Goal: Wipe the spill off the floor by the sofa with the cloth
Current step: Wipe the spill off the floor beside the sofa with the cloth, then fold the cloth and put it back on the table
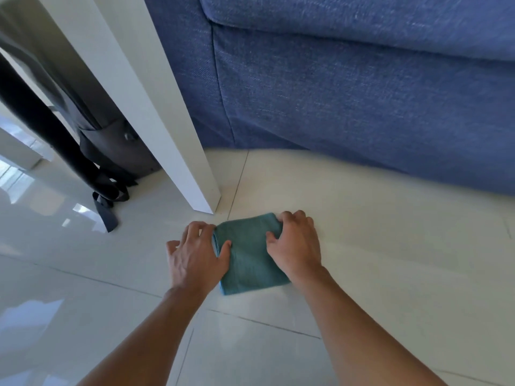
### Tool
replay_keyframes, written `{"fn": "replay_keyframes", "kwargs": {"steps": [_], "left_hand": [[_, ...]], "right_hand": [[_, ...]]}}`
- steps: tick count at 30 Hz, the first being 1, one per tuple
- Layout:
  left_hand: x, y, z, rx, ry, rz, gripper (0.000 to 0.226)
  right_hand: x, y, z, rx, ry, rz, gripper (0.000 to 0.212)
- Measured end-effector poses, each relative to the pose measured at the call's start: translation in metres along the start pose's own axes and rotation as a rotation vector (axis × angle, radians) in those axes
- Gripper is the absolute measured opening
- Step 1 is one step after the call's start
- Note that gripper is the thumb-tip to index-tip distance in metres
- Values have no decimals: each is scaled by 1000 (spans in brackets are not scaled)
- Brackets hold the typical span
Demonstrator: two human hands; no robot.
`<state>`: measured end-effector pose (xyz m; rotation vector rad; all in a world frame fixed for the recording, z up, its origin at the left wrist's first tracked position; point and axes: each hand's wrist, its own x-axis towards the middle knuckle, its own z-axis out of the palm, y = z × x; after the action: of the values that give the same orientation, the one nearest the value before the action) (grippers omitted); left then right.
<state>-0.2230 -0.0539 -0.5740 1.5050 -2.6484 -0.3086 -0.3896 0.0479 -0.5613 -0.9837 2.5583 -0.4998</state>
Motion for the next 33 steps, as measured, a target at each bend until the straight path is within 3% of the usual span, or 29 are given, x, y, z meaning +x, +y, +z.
{"fn": "replay_keyframes", "kwargs": {"steps": [5, 10, 14, 16, 18, 22, 28, 33], "left_hand": [[-6, 2, -2, 28, -14, -95, 42], [-1, 17, -7, -297, -93, -135, 25], [4, 43, -13, -500, -169, -237, 20], [6, 52, -15, -643, -215, -286, 21], [7, 56, -19, -763, -304, -310, 38], [6, 54, -22, -849, -374, -299, 67], [5, 55, -22, -795, -437, -225, 36], [4, 61, -23, -761, -425, -206, 45]], "right_hand": [[-20, 0, 2, 79, -4, 78, 21], [-23, 3, -2, 384, 37, 128, 11], [-24, 14, -6, 817, -91, 158, 47], [-23, 21, -7, 813, -153, 117, 34], [-22, 27, -9, 768, -195, 102, 24], [-20, 40, -15, 820, -201, 139, 31], [-20, 52, -20, 763, -260, 203, 33], [-16, 55, -28, 782, -282, 214, 27]]}}
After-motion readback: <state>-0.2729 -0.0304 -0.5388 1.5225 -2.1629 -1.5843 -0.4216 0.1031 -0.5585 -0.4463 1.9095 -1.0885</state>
